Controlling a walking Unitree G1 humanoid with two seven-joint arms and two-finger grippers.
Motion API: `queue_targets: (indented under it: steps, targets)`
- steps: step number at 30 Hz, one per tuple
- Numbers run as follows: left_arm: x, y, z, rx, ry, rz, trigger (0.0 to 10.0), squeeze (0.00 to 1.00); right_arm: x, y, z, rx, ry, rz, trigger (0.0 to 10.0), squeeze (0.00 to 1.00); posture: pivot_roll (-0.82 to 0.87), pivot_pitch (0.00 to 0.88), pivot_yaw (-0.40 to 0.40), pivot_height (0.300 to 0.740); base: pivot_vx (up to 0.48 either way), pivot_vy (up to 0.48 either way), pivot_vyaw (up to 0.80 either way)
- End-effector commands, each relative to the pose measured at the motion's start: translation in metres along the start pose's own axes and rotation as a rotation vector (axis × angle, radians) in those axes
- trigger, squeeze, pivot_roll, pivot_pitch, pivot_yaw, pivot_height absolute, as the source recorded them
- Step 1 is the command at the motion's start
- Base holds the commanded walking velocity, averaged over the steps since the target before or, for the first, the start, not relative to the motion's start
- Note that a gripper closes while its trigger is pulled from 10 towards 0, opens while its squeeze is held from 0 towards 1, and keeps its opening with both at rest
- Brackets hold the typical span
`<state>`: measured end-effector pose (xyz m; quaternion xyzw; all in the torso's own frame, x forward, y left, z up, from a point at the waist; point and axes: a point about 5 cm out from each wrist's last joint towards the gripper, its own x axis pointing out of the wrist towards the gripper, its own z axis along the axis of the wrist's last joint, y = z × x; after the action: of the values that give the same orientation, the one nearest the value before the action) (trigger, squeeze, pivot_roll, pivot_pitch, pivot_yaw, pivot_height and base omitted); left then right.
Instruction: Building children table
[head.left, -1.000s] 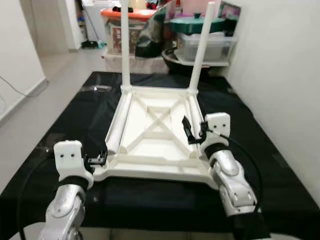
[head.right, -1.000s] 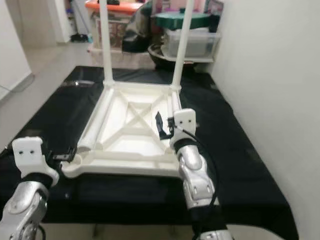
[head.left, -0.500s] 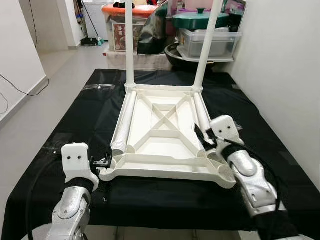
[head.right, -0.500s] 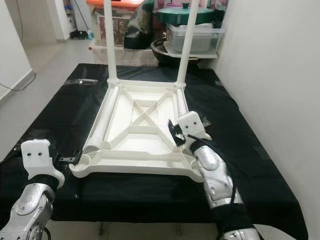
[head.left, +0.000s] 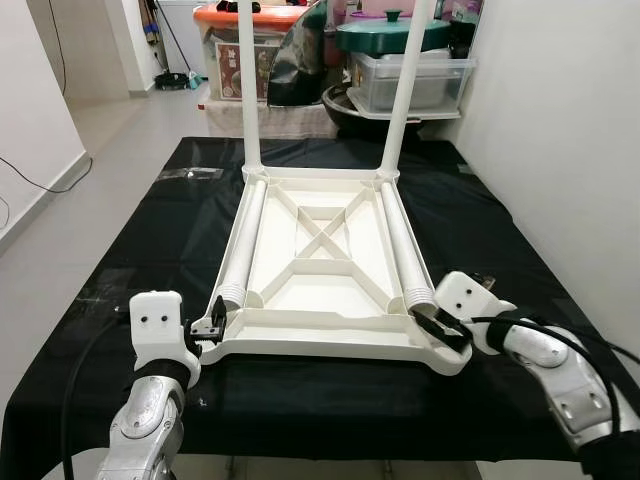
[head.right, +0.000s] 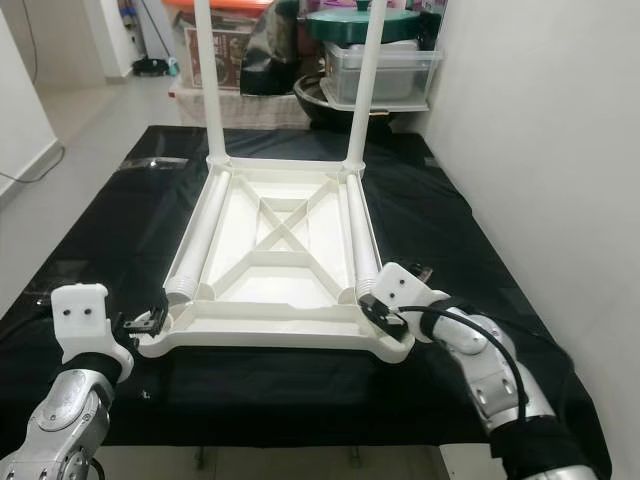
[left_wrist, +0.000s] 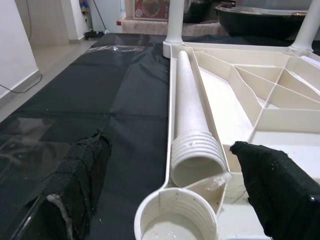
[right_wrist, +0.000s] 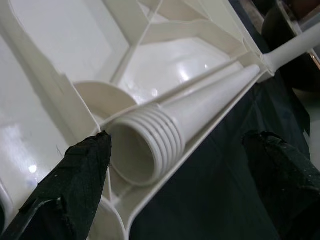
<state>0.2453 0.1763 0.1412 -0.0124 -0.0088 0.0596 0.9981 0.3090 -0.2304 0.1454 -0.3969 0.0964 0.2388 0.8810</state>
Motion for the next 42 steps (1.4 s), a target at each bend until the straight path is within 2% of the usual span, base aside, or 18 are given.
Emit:
queue_targets:
  steps: [1, 8, 12, 15, 18, 22, 23, 24, 25, 26, 27, 28, 31, 42]
  targets:
    - [0.001, -0.002, -0.001, 0.007, 0.006, 0.001, 10.0, 0.00, 0.002, -0.002, -0.001, -0.014, 0.012, 0.010, 10.0, 0.00, 0.04, 0.000, -0.032, 0.740, 0.000, 0.000, 0.00]
    - [0.000, 0.001, 0.001, 0.012, -0.002, 0.021, 10.0, 0.00, 0.012, -0.005, -0.009, -0.030, 0.108, -0.027, 10.0, 0.00, 0.06, 0.000, -0.046, 0.740, 0.000, 0.000, 0.00]
    - [-0.001, 0.001, 0.001, 0.014, -0.002, 0.023, 10.0, 0.00, 0.015, -0.008, -0.008, -0.011, 0.112, -0.051, 10.0, 0.00, 0.06, 0.000, -0.046, 0.740, 0.000, 0.000, 0.00]
    - [-0.002, 0.000, 0.000, 0.017, 0.002, 0.019, 10.0, 0.00, 0.017, -0.004, -0.007, -0.004, 0.113, -0.061, 10.0, 0.00, 0.07, 0.000, -0.047, 0.740, 0.000, 0.000, 0.00]
    - [-0.002, 0.001, -0.001, 0.027, 0.007, 0.019, 10.0, 0.00, 0.025, 0.003, -0.004, 0.035, 0.109, -0.105, 10.0, 0.00, 0.07, 0.000, -0.049, 0.740, 0.000, 0.000, 0.00]
    - [-0.003, 0.001, 0.000, 0.030, 0.006, 0.019, 10.0, 0.00, 0.030, 0.003, -0.003, 0.015, 0.117, -0.161, 10.0, 0.00, 0.07, 0.000, -0.050, 0.740, 0.000, 0.000, 0.00]
    - [-0.003, 0.001, 0.000, 0.032, 0.006, 0.019, 10.0, 0.00, 0.033, 0.002, -0.002, 0.038, 0.117, -0.206, 9.5, 0.00, 0.07, 0.000, -0.053, 0.740, 0.000, 0.000, 0.00]
    - [-0.003, 0.001, 0.000, 0.033, 0.006, 0.019, 10.0, 0.00, 0.035, 0.002, -0.001, 0.056, 0.117, -0.236, 9.5, 0.00, 0.07, 0.000, -0.053, 0.740, 0.000, 0.000, 0.00]
    - [-0.002, 0.001, 0.000, 0.034, 0.006, 0.020, 10.0, 0.00, 0.037, 0.000, 0.002, 0.114, 0.094, -0.288, 6.4, 0.00, 0.08, 0.000, -0.055, 0.740, 0.000, 0.000, 0.00]
    - [-0.002, 0.002, 0.000, 0.035, 0.006, 0.021, 10.0, 0.00, 0.039, -0.002, 0.009, 0.191, 0.049, -0.350, 4.1, 0.00, 0.08, 0.000, -0.055, 0.740, 0.000, 0.000, 0.00]
    - [-0.002, 0.002, 0.000, 0.037, 0.006, 0.023, 10.0, 0.00, 0.040, -0.002, 0.018, 0.302, -0.019, -0.398, 0.0, 0.00, 0.08, 0.000, -0.056, 0.740, 0.000, 0.000, 0.00]
    - [-0.002, 0.002, 0.000, 0.038, 0.006, 0.026, 10.0, 0.00, 0.040, 0.000, 0.027, 0.363, -0.069, -0.420, 0.0, 0.00, 0.08, 0.000, -0.056, 0.740, 0.000, 0.000, 0.00]
    - [-0.002, 0.003, 0.000, 0.039, 0.005, 0.029, 10.0, 0.00, 0.039, 0.006, 0.036, 0.396, -0.122, -0.447, 0.0, 0.00, 0.09, 0.000, -0.063, 0.740, 0.000, 0.000, 0.00]
    - [0.000, 0.001, -0.001, 0.044, 0.013, 0.028, 10.0, 0.00, 0.040, 0.014, 0.043, 0.445, -0.186, -0.450, 0.0, 0.00, 0.08, 0.000, -0.064, 0.740, 0.000, 0.000, 0.00]
